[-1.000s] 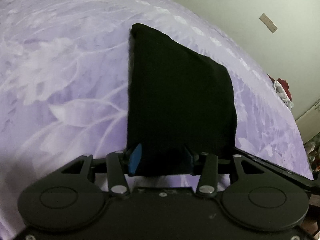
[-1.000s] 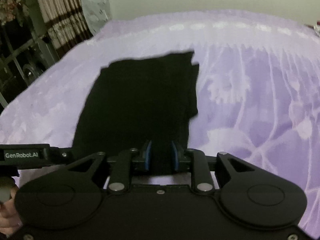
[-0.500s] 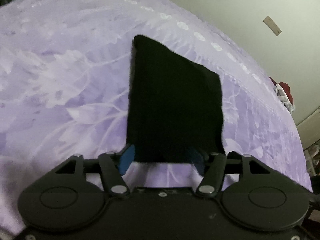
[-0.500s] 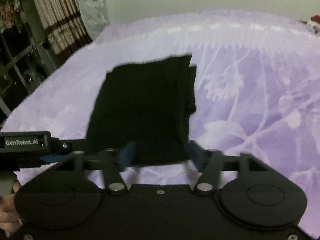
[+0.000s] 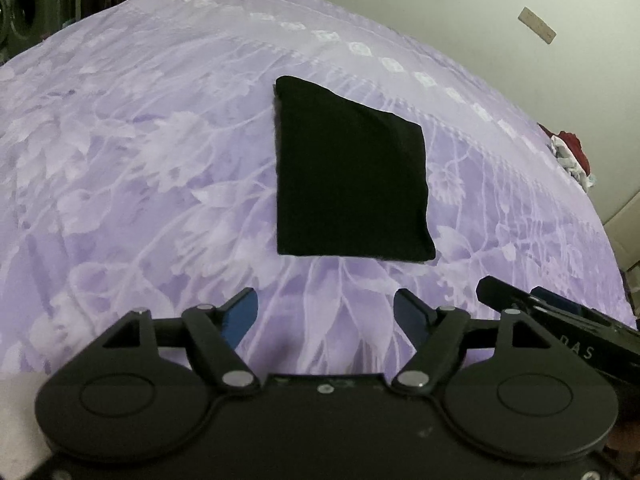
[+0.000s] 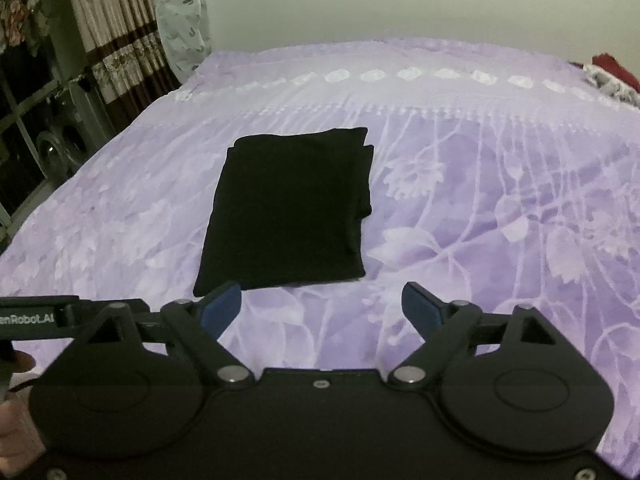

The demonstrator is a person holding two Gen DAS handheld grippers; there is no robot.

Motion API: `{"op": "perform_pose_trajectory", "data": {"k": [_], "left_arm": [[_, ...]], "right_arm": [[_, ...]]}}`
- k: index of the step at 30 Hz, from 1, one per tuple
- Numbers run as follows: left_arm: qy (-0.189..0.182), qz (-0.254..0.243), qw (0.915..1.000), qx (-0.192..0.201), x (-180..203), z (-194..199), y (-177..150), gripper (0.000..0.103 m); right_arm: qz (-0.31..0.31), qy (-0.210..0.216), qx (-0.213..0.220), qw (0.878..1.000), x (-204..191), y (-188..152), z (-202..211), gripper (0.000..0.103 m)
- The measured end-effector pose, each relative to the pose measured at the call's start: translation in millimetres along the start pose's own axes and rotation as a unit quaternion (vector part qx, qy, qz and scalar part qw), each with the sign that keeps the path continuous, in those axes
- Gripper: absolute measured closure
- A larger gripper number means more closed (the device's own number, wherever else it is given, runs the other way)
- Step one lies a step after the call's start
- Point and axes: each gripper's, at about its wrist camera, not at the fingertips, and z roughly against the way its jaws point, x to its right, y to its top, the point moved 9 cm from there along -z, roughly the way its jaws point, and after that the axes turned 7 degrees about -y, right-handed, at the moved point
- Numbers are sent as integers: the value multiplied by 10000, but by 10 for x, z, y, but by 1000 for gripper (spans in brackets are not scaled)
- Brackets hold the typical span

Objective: Fold small clothes

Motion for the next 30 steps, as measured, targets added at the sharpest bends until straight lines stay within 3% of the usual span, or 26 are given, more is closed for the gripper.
{"op": "perform_pose_trajectory", "data": {"k": [30], "left_arm": [[91, -271, 9995, -147, 94, -7, -91, 26]], "right_arm": [[17, -51, -245, 9997, -62, -121, 78, 20]]}}
